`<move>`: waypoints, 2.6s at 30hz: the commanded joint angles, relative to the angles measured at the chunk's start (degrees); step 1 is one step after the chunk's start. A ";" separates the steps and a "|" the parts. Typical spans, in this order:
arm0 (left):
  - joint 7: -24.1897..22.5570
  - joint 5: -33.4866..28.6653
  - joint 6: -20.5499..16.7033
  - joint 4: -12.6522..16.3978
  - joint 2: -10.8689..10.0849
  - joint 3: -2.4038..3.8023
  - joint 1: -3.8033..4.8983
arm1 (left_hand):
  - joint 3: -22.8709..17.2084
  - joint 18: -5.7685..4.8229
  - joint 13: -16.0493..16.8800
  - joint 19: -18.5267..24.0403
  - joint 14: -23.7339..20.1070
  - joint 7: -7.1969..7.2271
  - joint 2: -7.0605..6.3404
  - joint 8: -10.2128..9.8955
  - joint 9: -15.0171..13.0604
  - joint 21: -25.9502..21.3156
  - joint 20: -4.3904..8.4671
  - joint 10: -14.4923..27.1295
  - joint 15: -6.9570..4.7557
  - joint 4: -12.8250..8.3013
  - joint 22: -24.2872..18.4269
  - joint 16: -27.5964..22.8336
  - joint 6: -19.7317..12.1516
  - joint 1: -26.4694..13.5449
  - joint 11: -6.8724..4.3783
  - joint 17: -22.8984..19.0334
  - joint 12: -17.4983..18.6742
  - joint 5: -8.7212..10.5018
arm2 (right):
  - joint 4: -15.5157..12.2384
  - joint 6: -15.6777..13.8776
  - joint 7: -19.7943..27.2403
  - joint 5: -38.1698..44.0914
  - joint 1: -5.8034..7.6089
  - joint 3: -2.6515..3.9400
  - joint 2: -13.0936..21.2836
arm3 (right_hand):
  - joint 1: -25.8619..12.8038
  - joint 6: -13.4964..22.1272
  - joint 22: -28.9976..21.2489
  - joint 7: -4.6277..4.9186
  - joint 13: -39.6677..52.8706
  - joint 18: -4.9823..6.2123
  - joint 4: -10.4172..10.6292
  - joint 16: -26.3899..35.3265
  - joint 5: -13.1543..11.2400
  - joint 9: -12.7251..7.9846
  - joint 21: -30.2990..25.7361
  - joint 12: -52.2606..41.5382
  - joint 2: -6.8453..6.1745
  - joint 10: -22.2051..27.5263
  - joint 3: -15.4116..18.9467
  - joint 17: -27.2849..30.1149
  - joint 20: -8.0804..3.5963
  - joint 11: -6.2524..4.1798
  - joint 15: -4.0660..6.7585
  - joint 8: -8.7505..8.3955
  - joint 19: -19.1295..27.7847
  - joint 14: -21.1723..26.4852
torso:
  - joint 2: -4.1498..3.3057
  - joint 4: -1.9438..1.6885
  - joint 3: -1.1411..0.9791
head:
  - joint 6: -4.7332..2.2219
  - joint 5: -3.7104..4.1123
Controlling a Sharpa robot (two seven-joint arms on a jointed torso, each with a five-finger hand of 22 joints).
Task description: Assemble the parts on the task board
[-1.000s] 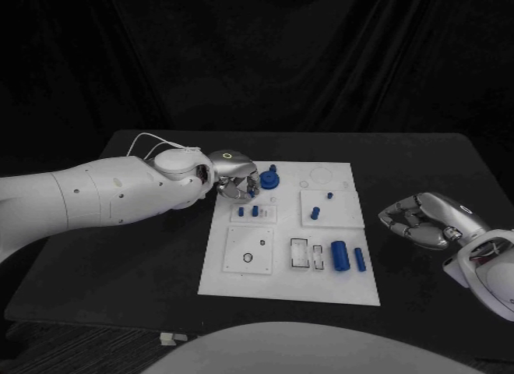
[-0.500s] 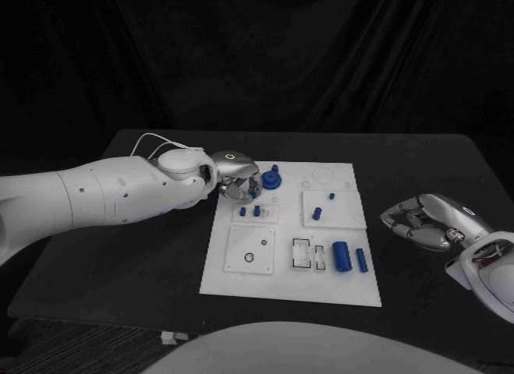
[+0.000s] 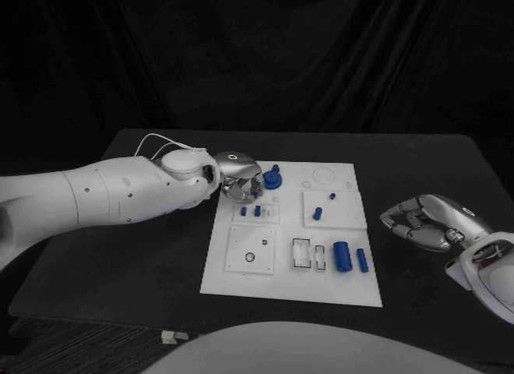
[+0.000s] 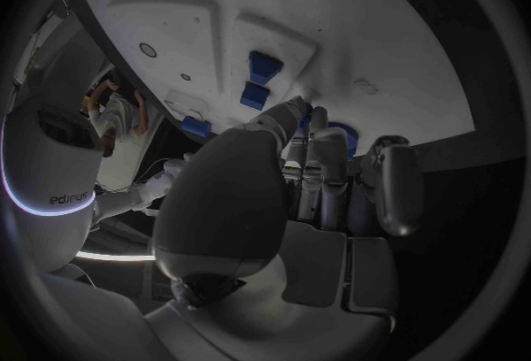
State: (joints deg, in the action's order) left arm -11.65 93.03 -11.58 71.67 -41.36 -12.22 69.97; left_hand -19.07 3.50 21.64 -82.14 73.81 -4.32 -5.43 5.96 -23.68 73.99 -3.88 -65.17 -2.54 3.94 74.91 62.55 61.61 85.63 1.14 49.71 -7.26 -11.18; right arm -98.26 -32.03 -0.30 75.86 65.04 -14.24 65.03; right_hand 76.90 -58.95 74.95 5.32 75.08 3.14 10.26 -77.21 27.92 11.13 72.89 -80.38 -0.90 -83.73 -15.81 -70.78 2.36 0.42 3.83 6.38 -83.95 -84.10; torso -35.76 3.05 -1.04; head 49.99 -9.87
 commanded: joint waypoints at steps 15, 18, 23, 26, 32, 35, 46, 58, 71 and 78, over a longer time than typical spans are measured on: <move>1.40 -0.12 1.06 -0.50 0.29 -0.09 -0.51 | -0.81 0.50 -0.57 1.80 -3.29 2.42 -1.68 -2.50 1.29 -3.04 -0.12 1.08 0.41 -0.67 9.76 -3.33 -5.61 -0.64 0.70 -4.05 2.26 0.95 | -0.11 0.38 -0.49 0.14 -0.20 0.03 0.03 | 0.30 -0.41 10.20 0.11 2.03 0.49 -0.31 0.28 0.21 0.08 -0.13 0.23 -0.36 -0.10 0.04 0.07 0.39 0.12 -0.36 -0.28 -0.03 -2.64 | 0.07 0.01 0.01 | 0.01 0.14; 1.57 -0.12 0.78 -0.58 0.13 -0.09 -0.52 | -1.08 0.76 -0.68 2.77 -4.77 3.34 -2.31 -2.49 1.92 -4.52 -0.41 2.11 0.77 -0.60 9.41 -4.44 -8.60 -1.04 1.06 -5.55 2.86 1.73 | -0.10 0.38 -0.43 0.14 -0.21 0.03 0.03 | 0.31 -0.44 10.21 0.10 2.07 0.49 -0.36 0.27 0.20 0.10 -0.12 0.21 -0.35 -0.12 0.02 0.07 0.39 0.12 -0.36 -0.29 -0.04 -2.64 | 0.06 0.05 0.03 | 0.01 0.10; 1.14 -0.12 -1.81 -0.53 -0.32 -0.09 -0.52 | -1.00 1.18 -0.79 4.34 -7.06 4.55 -3.06 -2.38 2.89 -7.01 -0.85 5.85 1.30 0.00 8.80 -6.00 -12.12 -1.90 1.64 -7.76 3.62 3.59 | -0.10 0.52 -0.25 0.14 -0.22 0.03 0.09 | 0.19 -0.46 10.22 0.12 2.06 0.48 -0.35 0.27 0.17 0.12 -0.09 0.22 -0.50 -0.12 0.12 0.08 0.39 0.13 -0.36 -0.29 -0.06 -2.64 | -0.01 0.10 0.07 | 0.01 0.31; 0.53 -0.12 -4.23 -0.54 -0.68 -0.08 -0.52 | 0.14 1.63 -0.63 6.22 -9.72 5.82 -3.29 -2.33 3.94 -9.87 -1.37 11.88 1.78 0.52 8.17 -7.35 -14.88 -2.22 2.04 -9.80 3.31 4.90 | -0.10 0.53 -0.20 0.14 -0.23 0.03 0.16 | 0.19 -0.46 10.22 0.12 2.06 0.48 -0.35 0.27 0.17 0.12 -0.09 0.22 -0.50 -0.12 0.12 0.08 0.39 0.13 -0.36 -0.29 -0.06 -2.64 | -0.01 0.04 0.05 | 0.01 0.34; -0.79 -0.12 -8.73 -0.79 -1.88 -0.08 -0.50 | 0.82 2.03 0.20 7.56 -11.52 6.31 -2.84 -1.91 4.33 -12.11 -1.58 13.83 1.61 0.59 7.66 -8.14 -14.64 -1.67 1.51 -11.26 2.23 4.88 | -0.33 0.39 -0.17 0.14 -0.23 0.03 0.51 | 0.11 -0.48 10.21 0.12 2.00 0.49 -0.34 0.29 0.16 0.13 -0.14 0.27 -0.61 -0.09 0.19 0.13 0.39 0.14 -0.36 -0.30 -0.04 -2.64 | -0.04 0.05 0.01 | 0.01 0.12; -1.41 -0.22 -10.59 -0.80 -3.11 -0.07 -0.36 | 1.41 3.19 1.60 12.14 -14.65 6.11 -2.65 -1.49 4.65 -19.57 -1.92 14.05 1.56 1.37 5.87 -9.85 -13.00 -1.61 1.01 -12.22 -0.27 5.42 | -0.86 0.00 -0.19 0.14 -0.20 0.03 1.05 | 0.09 -0.48 10.24 0.12 2.08 0.47 -0.35 0.24 0.16 0.14 -0.03 0.21 -0.63 -0.12 0.20 0.06 0.39 0.13 -0.37 -0.30 -0.08 -2.65 | -0.06 0.04 0.02 | 0.01 0.17; -14.90 -31.89 -3.45 -2.69 -7.34 -0.07 3.18 | 8.29 5.09 6.13 61.15 -52.09 1.96 -1.64 -1.33 6.39 -63.99 -2.43 28.89 3.68 7.14 -4.10 -32.07 -10.52 -1.22 0.59 -18.14 -9.77 5.91 | -3.13 -2.17 -0.33 0.14 6.06 0.05 2.79 | -3.93 -0.25 9.96 0.54 -11.42 0.64 3.71 -0.27 -8.65 0.16 -1.24 12.98 -2.47 11.09 2.43 -0.35 0.80 0.73 -0.91 -1.08 0.36 -2.51 | -0.22 -0.71 0.16 | 0.01 0.98; -25.38 -72.74 10.18 -0.49 -7.88 -0.09 4.52 | 29.53 5.05 -19.53 80.15 -73.81 4.56 -5.40 -3.86 17.24 -71.57 -5.92 64.11 7.74 13.39 -30.78 -62.55 -44.50 -18.80 -2.46 -49.71 6.32 7.92 | -1.11 5.17 -1.85 2.88 12.99 0.06 -1.14 | 2.15 3.86 9.12 1.38 -33.20 1.25 3.04 0.29 -4.03 -0.46 -5.27 40.79 -5.73 38.04 -0.11 1.38 2.21 2.49 -2.62 -2.64 2.89 0.05 | -0.89 -2.61 1.00 | 0.01 3.81; -30.87 -84.07 12.21 8.09 -9.39 -0.11 4.03 | 25.09 6.01 -21.64 82.15 -73.81 7.33 1.19 -4.39 21.23 -73.98 -9.00 65.17 6.68 13.16 -74.78 -62.55 -50.08 -19.05 -5.26 -49.71 7.26 6.09 | 5.37 17.87 -4.75 12.74 13.13 0.06 -9.20 | 5.44 10.66 8.36 0.32 -53.58 1.92 -2.24 1.07 -11.81 -2.18 -8.11 60.49 -6.90 45.77 1.43 5.16 3.95 5.99 -4.08 -2.65 5.19 2.99 | -2.52 -5.22 2.69 | -1.82 7.95; -31.35 -84.48 12.76 9.65 -9.89 -0.11 3.52 | 24.34 6.72 -21.64 82.15 -73.81 7.18 5.70 -4.31 21.93 -73.98 -8.91 65.17 7.12 12.92 -74.75 -62.55 -49.16 -18.95 -4.34 -49.71 7.26 3.23 | 8.43 20.74 -5.04 14.69 12.12 0.05 -11.95 | 5.12 9.45 8.78 1.21 -59.79 1.62 -2.11 0.31 -15.53 -3.85 -6.45 63.42 -6.32 41.23 4.91 4.93 4.19 6.31 -4.32 -2.37 4.04 2.08 | -3.09 -5.88 3.22 | -2.61 8.82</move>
State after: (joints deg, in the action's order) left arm -38.14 11.07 -0.35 80.99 -51.21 -12.41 73.58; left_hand 5.49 9.78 0.05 -0.05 0.02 2.77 -0.32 1.63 -1.80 0.33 -13.08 0.01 4.09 16.83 0.18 0.20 12.01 66.64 -3.64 0.05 -0.19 -7.42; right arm -90.17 -15.12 -3.57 87.35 77.33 -14.22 53.26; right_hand 82.32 -49.33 74.90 6.37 15.85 4.05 8.05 -76.61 12.96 7.45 66.25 -17.28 -7.66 -42.06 -11.28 -65.73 6.73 6.76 -0.56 3.83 -79.56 -81.71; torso -38.46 -2.35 1.83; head 47.63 -1.36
